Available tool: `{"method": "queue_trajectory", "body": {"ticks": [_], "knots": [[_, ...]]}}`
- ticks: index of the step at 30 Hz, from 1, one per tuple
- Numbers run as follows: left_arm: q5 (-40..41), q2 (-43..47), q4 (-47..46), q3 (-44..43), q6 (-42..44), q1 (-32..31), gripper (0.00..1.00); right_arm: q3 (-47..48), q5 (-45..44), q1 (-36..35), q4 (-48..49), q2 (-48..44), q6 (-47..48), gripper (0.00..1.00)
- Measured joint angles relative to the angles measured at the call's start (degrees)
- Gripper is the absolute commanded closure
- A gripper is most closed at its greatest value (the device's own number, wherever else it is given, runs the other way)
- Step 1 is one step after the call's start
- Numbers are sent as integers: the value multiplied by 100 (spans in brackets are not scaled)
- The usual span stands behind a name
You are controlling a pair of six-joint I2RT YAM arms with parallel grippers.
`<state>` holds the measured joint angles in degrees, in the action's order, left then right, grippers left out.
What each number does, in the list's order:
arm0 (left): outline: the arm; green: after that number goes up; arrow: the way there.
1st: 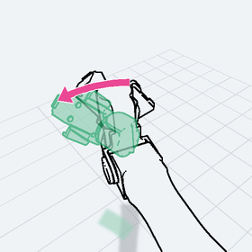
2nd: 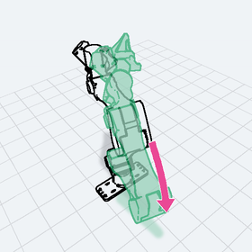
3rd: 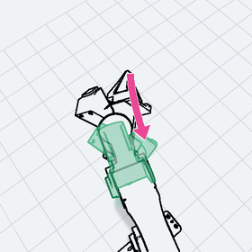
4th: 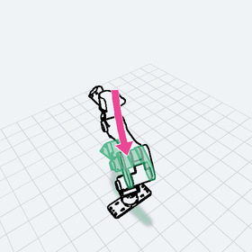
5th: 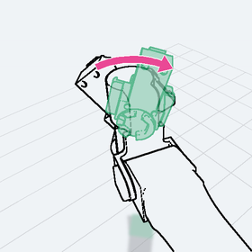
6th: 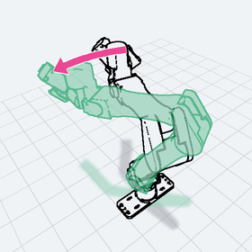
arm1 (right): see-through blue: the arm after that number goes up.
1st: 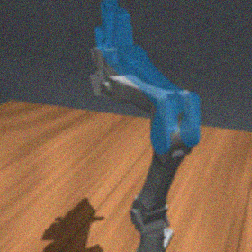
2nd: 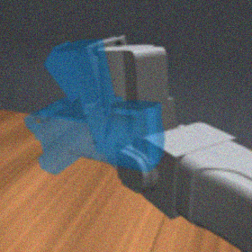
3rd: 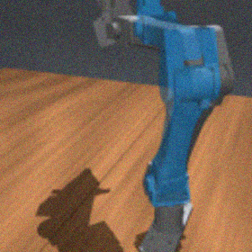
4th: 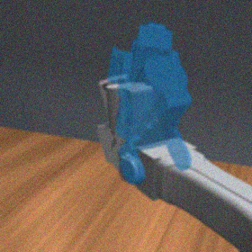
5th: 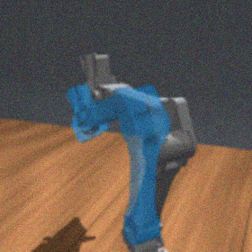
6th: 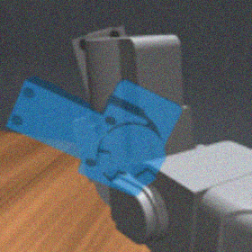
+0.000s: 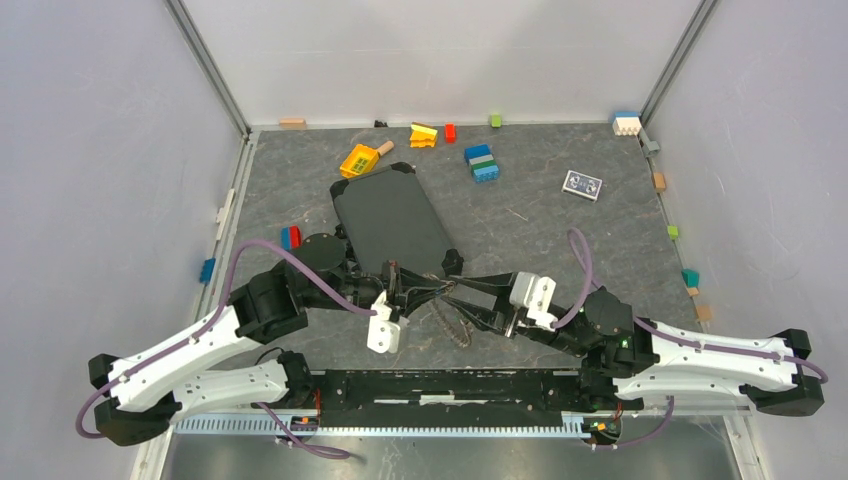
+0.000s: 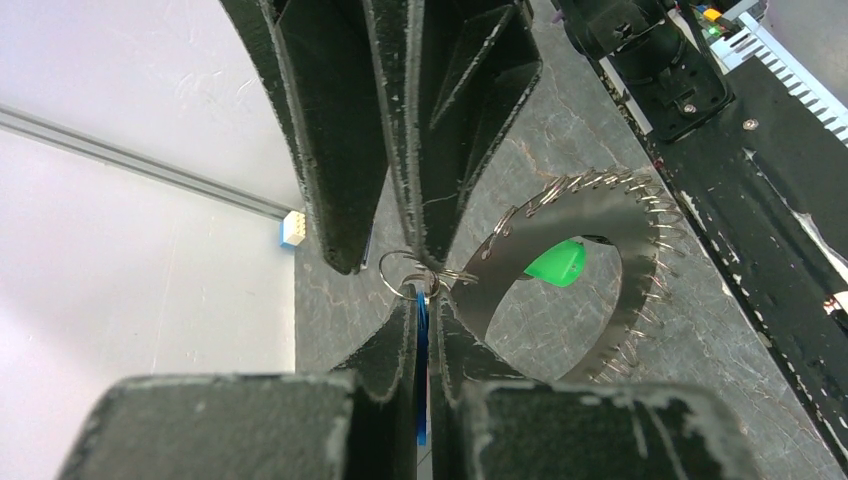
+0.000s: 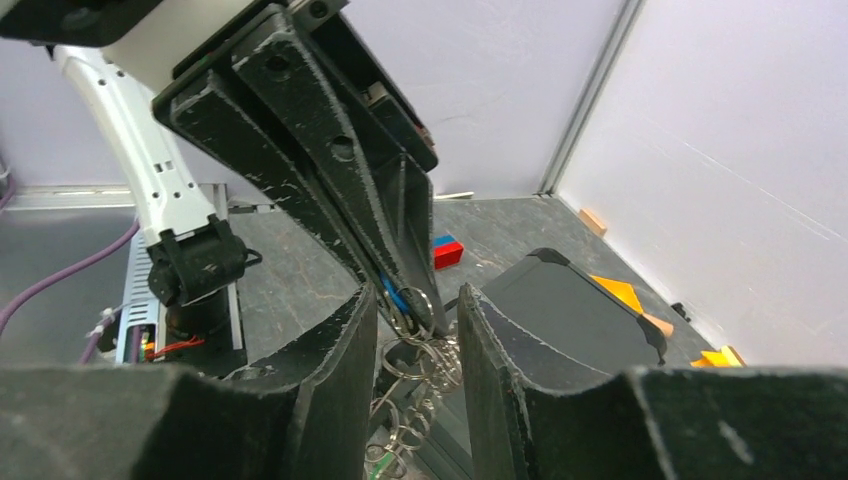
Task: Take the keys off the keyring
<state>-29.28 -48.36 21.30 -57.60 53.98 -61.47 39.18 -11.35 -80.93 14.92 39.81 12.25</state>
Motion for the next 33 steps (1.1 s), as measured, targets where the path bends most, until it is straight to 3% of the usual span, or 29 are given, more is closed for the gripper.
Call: {"method": "queue_trajectory", "body": {"ticks": [15,26,33], "knots": [[-114,42,111,0,2,15,98,0,376,7,-223,105,0,71],[-61,35,129,0,7,63,98,0,424,7,-219,37,-9,95],[138,9,153,0,11,103,98,186,343,7,-455,254,0,100]]}}
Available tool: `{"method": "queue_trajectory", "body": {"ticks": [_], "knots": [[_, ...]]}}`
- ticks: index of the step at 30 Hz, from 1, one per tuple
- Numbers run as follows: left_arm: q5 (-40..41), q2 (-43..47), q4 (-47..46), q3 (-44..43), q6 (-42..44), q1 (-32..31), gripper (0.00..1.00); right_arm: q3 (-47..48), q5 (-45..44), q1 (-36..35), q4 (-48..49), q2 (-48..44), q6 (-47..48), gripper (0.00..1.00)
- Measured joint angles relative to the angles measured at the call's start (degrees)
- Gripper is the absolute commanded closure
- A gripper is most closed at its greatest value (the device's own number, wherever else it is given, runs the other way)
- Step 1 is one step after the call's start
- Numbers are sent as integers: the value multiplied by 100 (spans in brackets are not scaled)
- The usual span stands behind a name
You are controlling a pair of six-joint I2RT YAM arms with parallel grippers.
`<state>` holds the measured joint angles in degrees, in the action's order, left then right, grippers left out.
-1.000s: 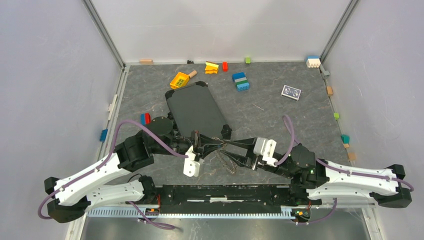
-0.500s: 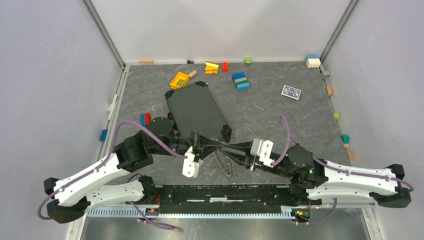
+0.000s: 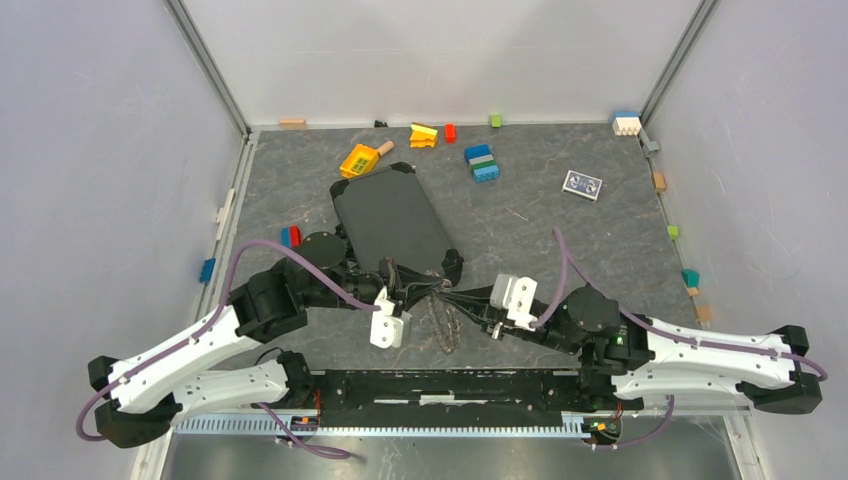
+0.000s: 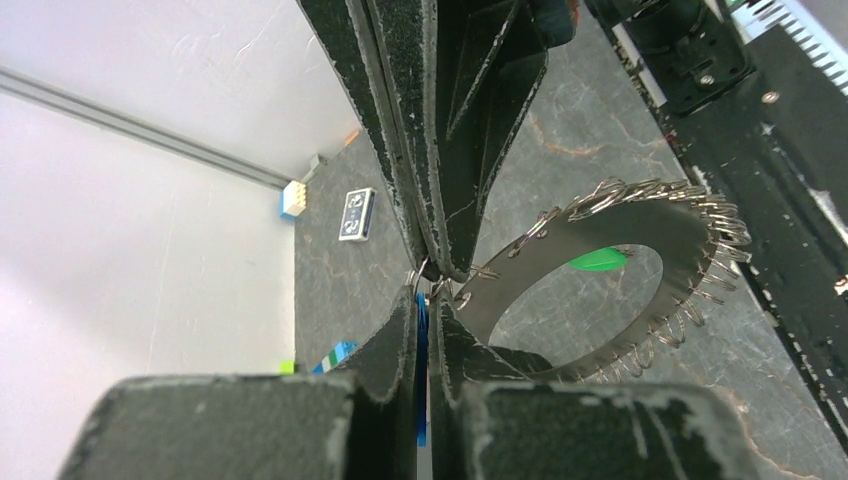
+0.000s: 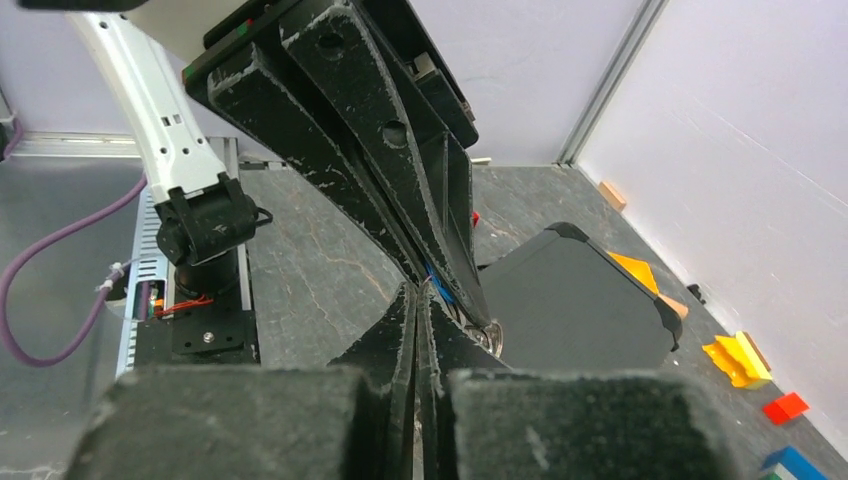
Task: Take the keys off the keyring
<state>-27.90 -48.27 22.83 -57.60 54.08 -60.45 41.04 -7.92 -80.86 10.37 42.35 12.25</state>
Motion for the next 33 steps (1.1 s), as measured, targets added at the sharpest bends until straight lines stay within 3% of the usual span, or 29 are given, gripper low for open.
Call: {"method": "queue_trajectory", "body": {"ticks": [18,33], "knots": [[643,-63,157,15,638,26,98,1541,-1040,39,-2124,907,-341,100],[994,-149,361,83,876,70,98,2774,-704,671,-3751,1825,-1016,100]]}}
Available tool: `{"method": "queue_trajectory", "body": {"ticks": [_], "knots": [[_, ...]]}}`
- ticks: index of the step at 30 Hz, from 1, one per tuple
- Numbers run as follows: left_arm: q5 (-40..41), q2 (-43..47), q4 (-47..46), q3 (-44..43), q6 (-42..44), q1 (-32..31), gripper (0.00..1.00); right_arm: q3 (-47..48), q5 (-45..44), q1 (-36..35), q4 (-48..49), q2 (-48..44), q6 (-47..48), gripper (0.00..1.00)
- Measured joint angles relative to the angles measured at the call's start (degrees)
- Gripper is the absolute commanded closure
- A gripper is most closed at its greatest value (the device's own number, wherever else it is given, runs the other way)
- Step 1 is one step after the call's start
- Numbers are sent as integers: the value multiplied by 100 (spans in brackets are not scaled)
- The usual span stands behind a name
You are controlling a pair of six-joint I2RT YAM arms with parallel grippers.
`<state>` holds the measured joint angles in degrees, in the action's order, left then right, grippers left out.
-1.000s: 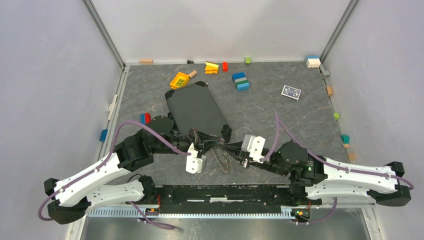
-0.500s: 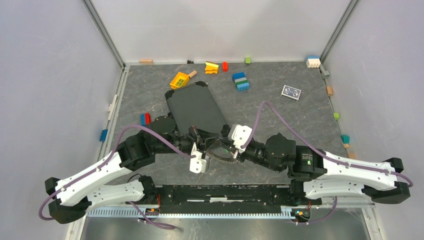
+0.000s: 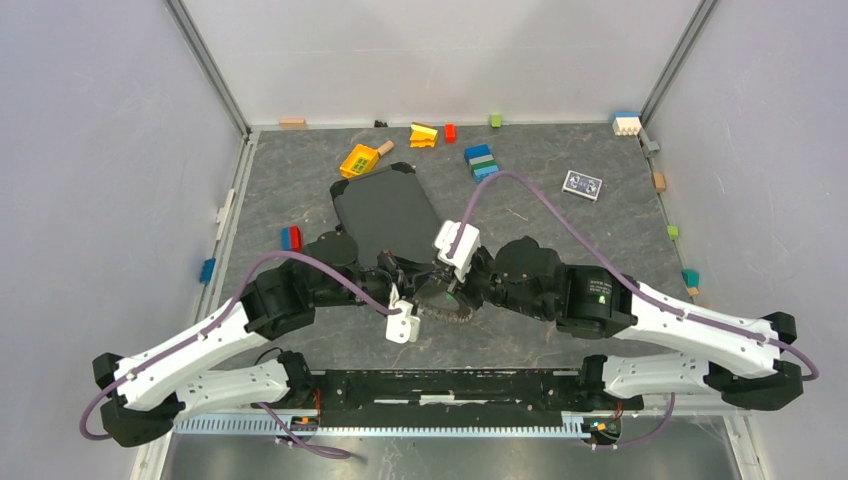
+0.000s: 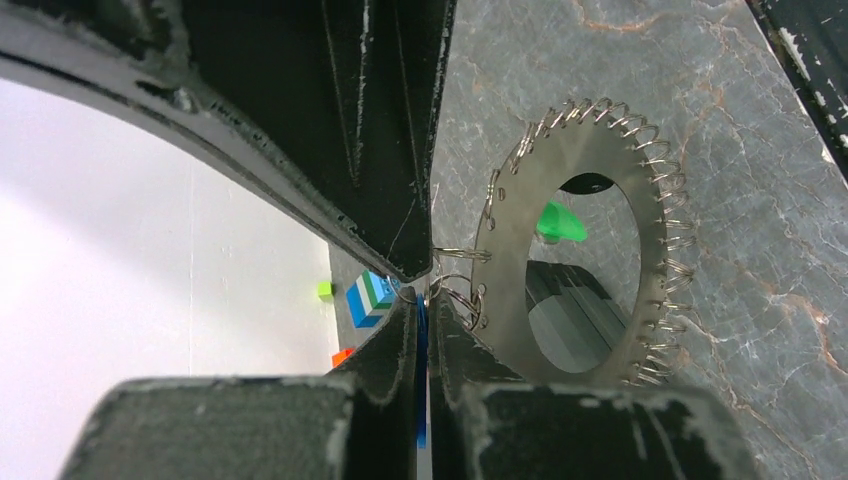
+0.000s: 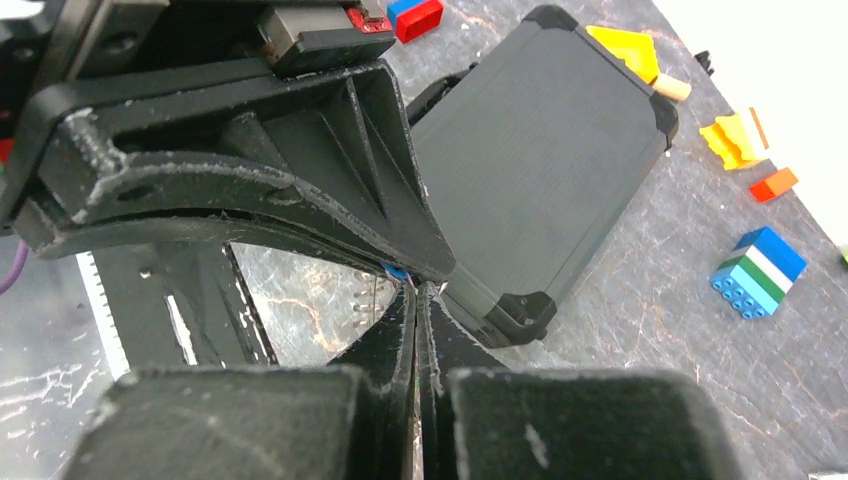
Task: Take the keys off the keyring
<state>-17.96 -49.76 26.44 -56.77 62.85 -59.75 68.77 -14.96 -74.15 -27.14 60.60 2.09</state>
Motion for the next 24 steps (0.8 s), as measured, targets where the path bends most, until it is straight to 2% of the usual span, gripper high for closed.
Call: {"method": "queue_trajectory", "body": {"ticks": [8,24], "knots": [[55,-42,-11,0,70,4,98,778,315,201,-927,450,-28,100],[107,-87,131,0,122,4,98,1650,605,306,-1969,1110,118,100]]}}
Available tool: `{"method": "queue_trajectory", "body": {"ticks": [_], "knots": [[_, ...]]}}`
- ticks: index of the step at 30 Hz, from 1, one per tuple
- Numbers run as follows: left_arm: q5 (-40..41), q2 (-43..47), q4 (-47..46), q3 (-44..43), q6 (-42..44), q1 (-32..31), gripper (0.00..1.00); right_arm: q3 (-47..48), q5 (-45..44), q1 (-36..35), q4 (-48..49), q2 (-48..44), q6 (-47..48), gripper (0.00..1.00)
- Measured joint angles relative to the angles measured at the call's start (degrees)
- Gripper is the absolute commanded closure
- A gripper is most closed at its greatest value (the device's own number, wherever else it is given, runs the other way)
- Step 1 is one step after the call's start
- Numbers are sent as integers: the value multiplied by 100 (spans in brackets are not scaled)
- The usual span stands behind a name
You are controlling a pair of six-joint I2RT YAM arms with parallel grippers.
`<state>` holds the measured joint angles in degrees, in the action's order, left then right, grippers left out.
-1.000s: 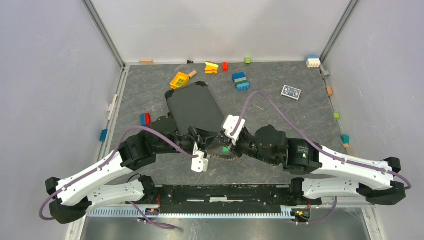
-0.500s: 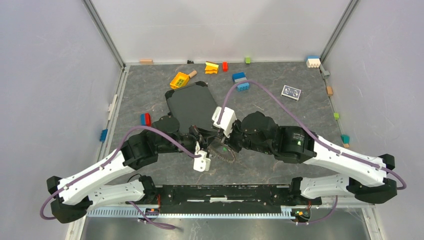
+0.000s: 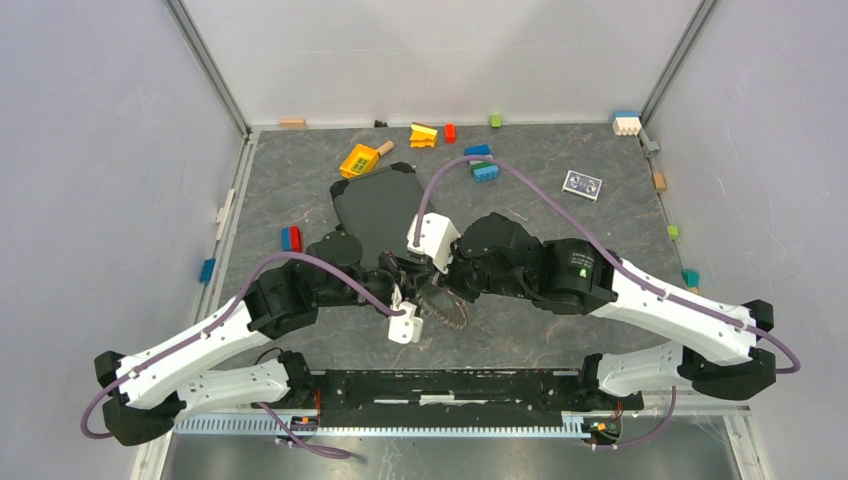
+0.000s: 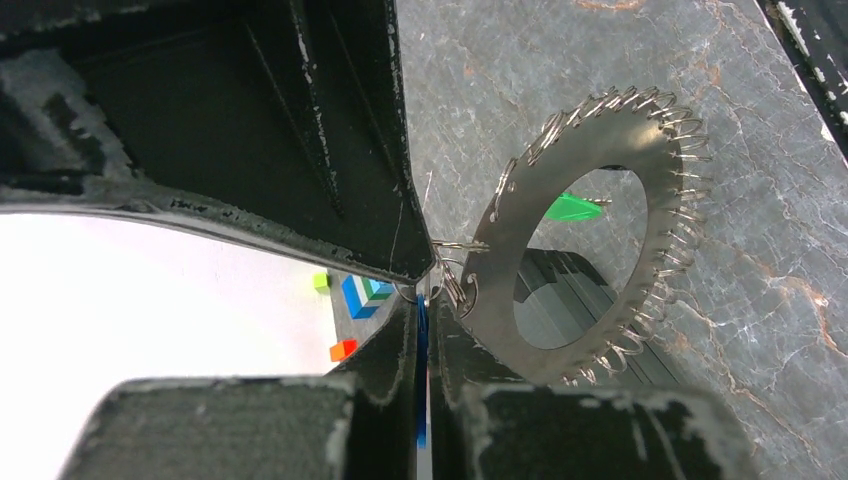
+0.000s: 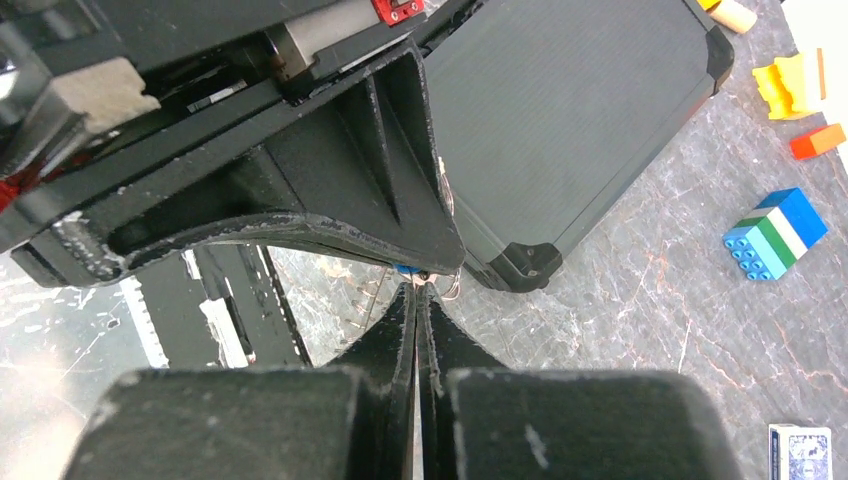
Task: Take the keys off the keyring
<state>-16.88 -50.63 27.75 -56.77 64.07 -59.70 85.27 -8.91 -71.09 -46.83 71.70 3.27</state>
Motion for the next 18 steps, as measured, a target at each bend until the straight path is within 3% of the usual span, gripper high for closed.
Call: {"method": "queue_trajectory", "body": {"ticks": [11,16,18], "knots": [[50,-50,140,11,33,0,98,525,363,74,-603,479,179,99],[35,-85,162,28,35,-15,98,522,345,81,-616,529,201,69],[11,-85,111,28,35,-20,98,372,256,81,-376,400,170,64]]}}
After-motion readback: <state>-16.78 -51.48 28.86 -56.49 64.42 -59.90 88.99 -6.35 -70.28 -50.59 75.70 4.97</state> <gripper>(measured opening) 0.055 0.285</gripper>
